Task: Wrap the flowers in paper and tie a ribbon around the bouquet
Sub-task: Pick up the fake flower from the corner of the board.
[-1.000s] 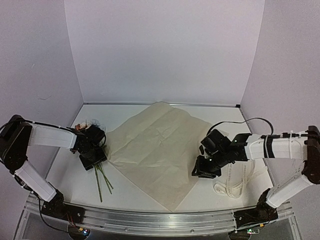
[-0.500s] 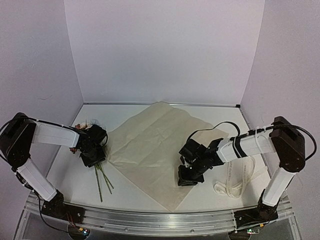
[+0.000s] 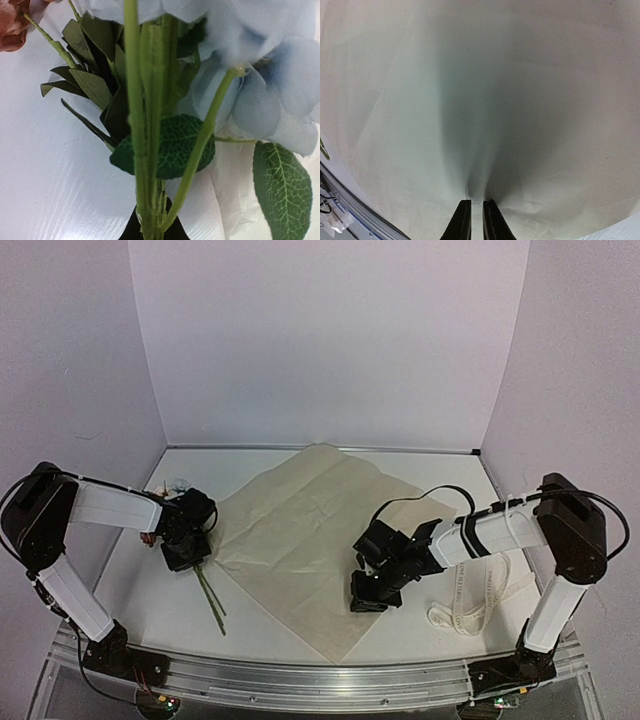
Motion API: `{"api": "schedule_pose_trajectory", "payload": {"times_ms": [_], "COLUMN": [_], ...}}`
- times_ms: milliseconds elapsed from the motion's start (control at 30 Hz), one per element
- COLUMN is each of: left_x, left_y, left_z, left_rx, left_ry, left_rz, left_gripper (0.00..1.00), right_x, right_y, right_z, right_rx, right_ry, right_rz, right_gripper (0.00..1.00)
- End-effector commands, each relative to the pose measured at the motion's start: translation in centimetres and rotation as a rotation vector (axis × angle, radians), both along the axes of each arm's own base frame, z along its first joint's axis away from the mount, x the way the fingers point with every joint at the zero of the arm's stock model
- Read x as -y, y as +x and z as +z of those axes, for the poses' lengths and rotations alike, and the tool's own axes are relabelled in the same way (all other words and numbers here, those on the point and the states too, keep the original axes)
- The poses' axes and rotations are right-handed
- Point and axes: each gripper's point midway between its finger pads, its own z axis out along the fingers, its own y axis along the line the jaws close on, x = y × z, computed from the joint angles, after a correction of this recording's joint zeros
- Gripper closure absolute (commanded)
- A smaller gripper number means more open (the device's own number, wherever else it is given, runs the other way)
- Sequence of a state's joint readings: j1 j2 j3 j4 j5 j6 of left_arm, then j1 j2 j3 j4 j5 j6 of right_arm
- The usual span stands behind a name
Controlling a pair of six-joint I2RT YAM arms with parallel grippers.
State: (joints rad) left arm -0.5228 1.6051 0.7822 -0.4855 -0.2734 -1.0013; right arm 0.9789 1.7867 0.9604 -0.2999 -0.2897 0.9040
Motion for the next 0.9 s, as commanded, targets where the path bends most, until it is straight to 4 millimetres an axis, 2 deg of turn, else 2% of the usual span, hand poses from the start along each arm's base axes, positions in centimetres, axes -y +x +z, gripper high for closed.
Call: {"api": "schedule_pose_trajectory", "payload": {"times_ms": [0, 133, 267, 467, 567, 700, 733, 767, 867], "left_x": [-1.3, -2.6, -2.9, -1.3, 1.0, 6.3, 7.5, 8.9, 13.2], "left_y": [-0.5, -0.2, 0.6, 2.8, 4.3, 6.5, 7.0, 7.6, 9.4], "left_z": [1.0, 3.5, 6.2, 11.8, 14.5, 17.4, 17.9, 18.4, 19.6], "left_rx": [-0.037, -0.001, 0.052, 0.176, 0.233, 0.303, 0.315, 0.330, 0.378], "left_ry": [0.084, 0.163, 0.193, 0.187, 0.152, 0.060, 0.047, 0.030, -0.027], "left_rz": [-0.026, -0.029, -0.058, -0.158, -0.233, -0.380, -0.411, -0.435, -0.488], "left_gripper": [1.00, 1.00, 1.00, 1.00, 1.00, 1.00, 1.00, 1.00, 1.00], "right_x": [0.1, -0.1, -0.1, -1.0, -1.5, -2.6, -2.6, -2.4, 0.3], "right_y": [-0.2, -0.2, -0.2, -0.6, -0.6, 0.0, 0.3, 0.6, 2.1], "right_z": [-0.7, -0.6, -0.2, 0.7, 1.3, 3.5, 4.2, 5.3, 7.8], "right_rx": [-0.011, -0.012, -0.006, -0.013, 0.006, 0.036, 0.058, 0.089, 0.157], "right_ry": [-0.032, -0.028, -0.027, -0.021, -0.013, 0.037, 0.044, 0.050, 0.018], "right_rz": [-0.017, -0.020, -0.023, -0.008, -0.011, -0.034, -0.035, -0.023, -0.029], "right_gripper": [0.92, 0.92, 0.93, 0.93, 0.93, 0.93, 0.90, 0.86, 0.80]}}
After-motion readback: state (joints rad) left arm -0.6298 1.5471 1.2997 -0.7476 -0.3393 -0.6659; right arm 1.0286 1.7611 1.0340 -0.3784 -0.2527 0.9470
